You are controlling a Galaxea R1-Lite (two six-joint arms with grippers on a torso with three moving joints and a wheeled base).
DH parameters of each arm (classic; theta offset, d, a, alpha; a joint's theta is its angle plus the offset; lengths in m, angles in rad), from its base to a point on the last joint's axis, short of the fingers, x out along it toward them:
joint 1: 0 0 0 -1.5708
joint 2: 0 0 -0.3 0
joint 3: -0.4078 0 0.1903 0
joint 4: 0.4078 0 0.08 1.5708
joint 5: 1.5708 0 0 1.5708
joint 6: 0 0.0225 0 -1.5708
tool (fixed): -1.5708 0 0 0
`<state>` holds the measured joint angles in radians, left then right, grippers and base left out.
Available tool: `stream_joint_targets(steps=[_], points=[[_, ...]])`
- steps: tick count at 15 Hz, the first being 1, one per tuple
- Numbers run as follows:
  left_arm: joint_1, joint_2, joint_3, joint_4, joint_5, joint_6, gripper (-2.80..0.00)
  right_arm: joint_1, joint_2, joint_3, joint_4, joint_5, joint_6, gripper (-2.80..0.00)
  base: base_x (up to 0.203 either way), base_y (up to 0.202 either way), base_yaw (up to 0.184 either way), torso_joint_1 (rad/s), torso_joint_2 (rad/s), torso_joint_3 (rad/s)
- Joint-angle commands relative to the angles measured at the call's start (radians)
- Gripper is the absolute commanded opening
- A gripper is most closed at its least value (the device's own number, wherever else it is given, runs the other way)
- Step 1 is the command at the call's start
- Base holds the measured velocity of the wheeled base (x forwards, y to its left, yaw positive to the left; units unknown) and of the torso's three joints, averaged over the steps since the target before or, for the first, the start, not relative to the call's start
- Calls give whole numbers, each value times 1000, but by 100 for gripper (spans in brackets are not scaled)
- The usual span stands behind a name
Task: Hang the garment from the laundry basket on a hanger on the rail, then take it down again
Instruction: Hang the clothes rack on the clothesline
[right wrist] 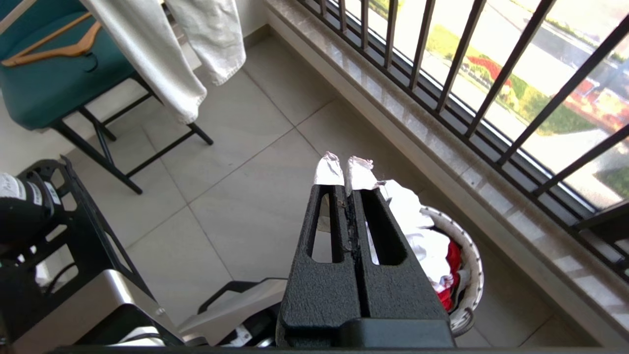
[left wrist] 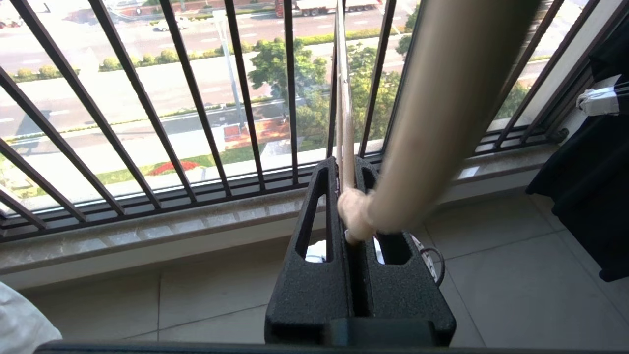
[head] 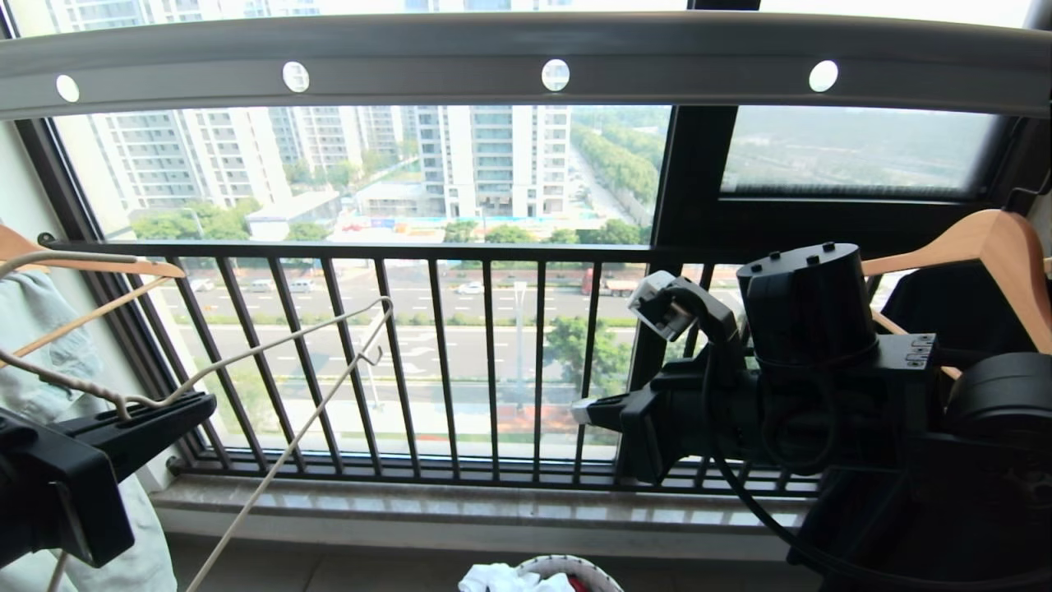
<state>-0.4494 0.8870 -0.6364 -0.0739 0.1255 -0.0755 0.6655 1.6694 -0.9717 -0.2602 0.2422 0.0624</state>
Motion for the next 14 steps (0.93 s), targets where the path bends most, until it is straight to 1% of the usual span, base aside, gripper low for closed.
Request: stream_joint_targets(steps=[1, 2, 5, 8, 10, 11, 14], points=[[0, 14, -57, 1, 2, 2, -280, 0, 4, -5, -1, -13, 0, -280, 0, 0, 0, 0, 0, 0], [0, 22, -90, 18, 5, 15, -280, 0, 6, -7, -1, -26, -1, -280, 0, 0, 0, 0, 0, 0], [0, 81, -251, 167, 1, 30, -280, 0, 11, -9, 1, -34, -3, -280, 0, 0, 0, 0, 0, 0], [0, 207, -414, 228, -3, 35, -280, 0, 10, -9, 0, -38, -3, -280, 0, 0, 0, 0, 0, 0], [0, 281, -540, 325, -29, 34, -280, 0, 12, -13, 1, -49, -3, -280, 0, 0, 0, 0, 0, 0], [0, 316, -583, 358, -44, 33, -280, 0, 12, -13, 1, -49, -4, -280, 0, 0, 0, 0, 0, 0], [3, 431, -696, 378, -50, 33, -280, 0, 13, -17, 1, -50, -4, -280, 0, 0, 0, 0, 0, 0]])
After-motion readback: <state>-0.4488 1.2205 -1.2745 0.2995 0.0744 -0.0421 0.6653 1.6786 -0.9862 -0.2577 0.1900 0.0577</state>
